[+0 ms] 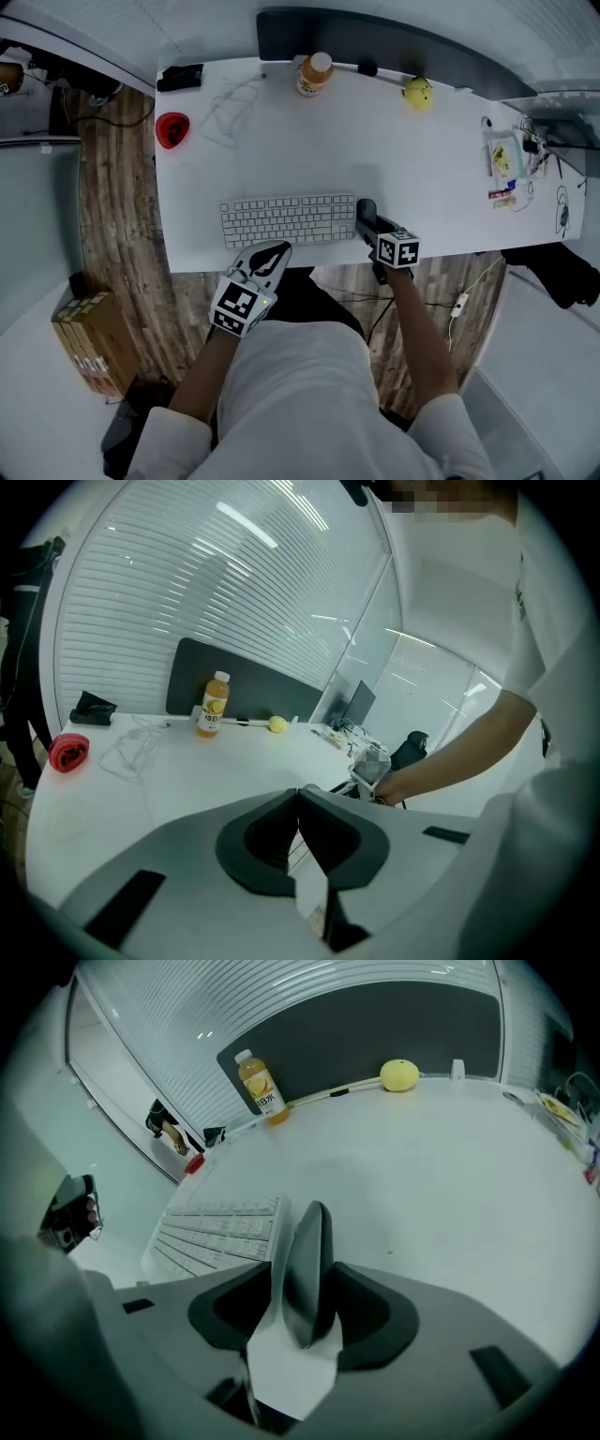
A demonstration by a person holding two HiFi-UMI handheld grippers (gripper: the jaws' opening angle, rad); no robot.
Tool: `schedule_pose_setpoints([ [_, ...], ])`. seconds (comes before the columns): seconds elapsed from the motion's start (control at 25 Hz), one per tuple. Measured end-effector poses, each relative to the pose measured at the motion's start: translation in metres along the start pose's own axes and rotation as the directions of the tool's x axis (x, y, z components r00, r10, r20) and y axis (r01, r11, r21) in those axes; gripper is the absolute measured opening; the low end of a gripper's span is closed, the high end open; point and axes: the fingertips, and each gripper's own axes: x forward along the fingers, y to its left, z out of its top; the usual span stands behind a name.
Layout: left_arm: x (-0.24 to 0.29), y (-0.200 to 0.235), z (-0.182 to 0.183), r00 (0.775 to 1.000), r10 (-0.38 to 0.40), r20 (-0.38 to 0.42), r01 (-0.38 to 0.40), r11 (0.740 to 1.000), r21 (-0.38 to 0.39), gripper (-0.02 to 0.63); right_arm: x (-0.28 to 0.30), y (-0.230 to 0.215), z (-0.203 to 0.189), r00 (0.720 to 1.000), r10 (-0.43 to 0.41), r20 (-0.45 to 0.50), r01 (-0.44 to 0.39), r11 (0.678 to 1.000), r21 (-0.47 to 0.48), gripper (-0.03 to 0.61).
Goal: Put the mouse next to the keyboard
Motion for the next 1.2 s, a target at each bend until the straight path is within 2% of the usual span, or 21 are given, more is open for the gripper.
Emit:
schedule_pose_setpoints([
  [0.36, -0.009, 0.009, 0.007, 1.0, -0.005, 0.011, 0.004, 1.0, 0.017, 0.018, -0.013, -0.019, 0.004, 0.993, -0.12, 0.014, 0.12, 0.993, 0.006, 0.207],
  [0.6, -0.014, 0.016, 0.012, 1.0, -0.002, 0.027, 0.001, 1.0, 0.031, 0.018, -0.022, -0.017, 0.019, 0.987, -0.146, 0.066, 0.148, 0.989, -0.023, 0.207],
  [0.8, -0.016, 0.01, 0.016, 0.999, -0.031, 0.037, 0.029, 0.999, 0.045, 0.018, -0.047, 0.012, 0.034, 0.979, -0.129, 0.156, 0.138, 0.989, -0.047, 0.199],
  [0.92, -0.016, 0.003, 0.021, 0.998, -0.055, 0.04, 0.053, 0.996, 0.068, 0.018, -0.07, 0.039, 0.044, 0.968, -0.115, 0.222, 0.135, 0.988, -0.077, 0.164],
  [1.2, -0.022, -0.002, 0.032, 0.996, -0.066, 0.06, 0.057, 0.989, 0.135, 0.018, -0.131, 0.087, 0.057, 0.917, -0.1, 0.387, 0.154, 0.982, -0.11, 0.109],
])
